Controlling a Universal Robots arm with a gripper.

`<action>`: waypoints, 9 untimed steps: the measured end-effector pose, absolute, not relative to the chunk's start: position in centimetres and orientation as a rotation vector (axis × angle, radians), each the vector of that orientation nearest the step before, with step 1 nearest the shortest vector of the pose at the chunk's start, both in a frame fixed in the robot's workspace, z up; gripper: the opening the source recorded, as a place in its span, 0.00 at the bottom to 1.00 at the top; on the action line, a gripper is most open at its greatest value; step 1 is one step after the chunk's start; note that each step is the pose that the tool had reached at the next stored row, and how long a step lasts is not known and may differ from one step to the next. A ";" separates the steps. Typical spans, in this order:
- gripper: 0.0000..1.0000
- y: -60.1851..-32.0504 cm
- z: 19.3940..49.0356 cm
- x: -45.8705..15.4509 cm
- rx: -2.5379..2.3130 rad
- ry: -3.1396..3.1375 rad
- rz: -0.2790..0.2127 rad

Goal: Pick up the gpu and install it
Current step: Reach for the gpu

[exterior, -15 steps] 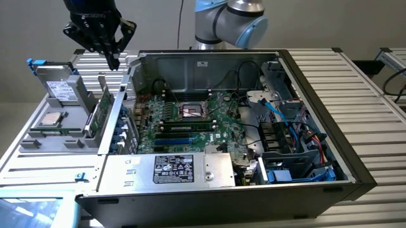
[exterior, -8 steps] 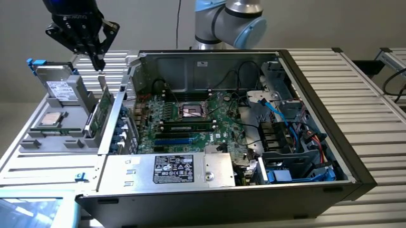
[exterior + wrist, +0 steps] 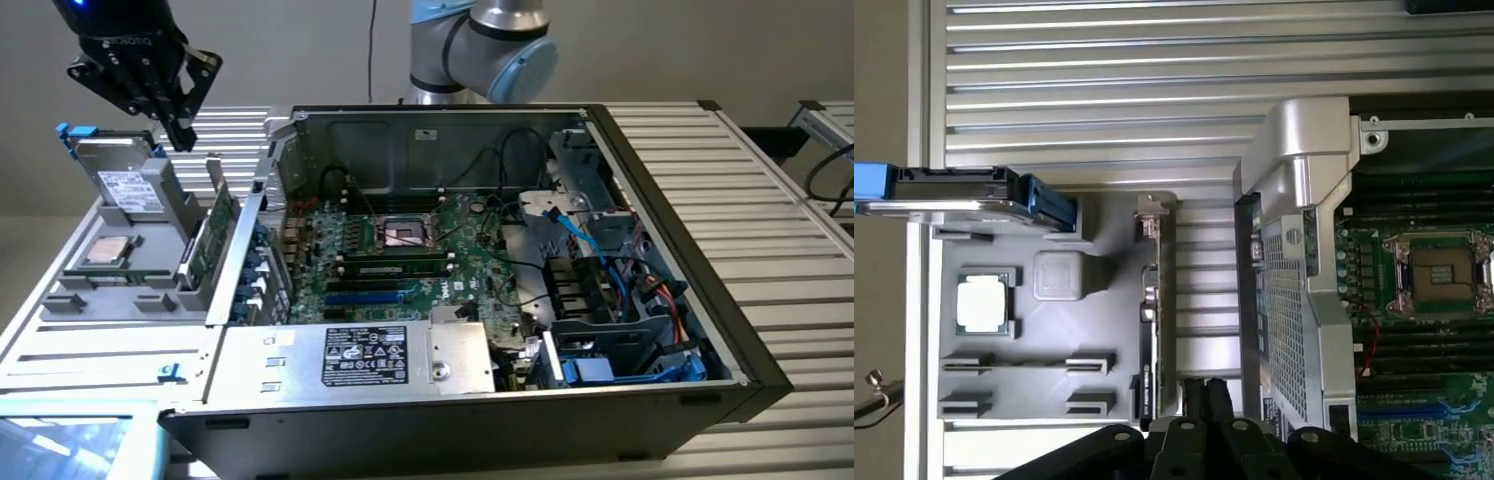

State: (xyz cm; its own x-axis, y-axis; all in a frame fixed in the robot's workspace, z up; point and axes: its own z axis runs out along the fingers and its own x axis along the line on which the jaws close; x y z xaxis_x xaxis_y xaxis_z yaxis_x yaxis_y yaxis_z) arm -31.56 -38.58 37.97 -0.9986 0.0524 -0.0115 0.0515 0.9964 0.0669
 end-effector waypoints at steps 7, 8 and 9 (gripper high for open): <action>0.12 -37.7 37.1 -32.6 0.081 3.126 0.081; 0.12 -37.6 37.1 -32.6 0.081 3.126 0.080; 0.12 -37.6 37.1 -32.6 0.081 3.126 0.080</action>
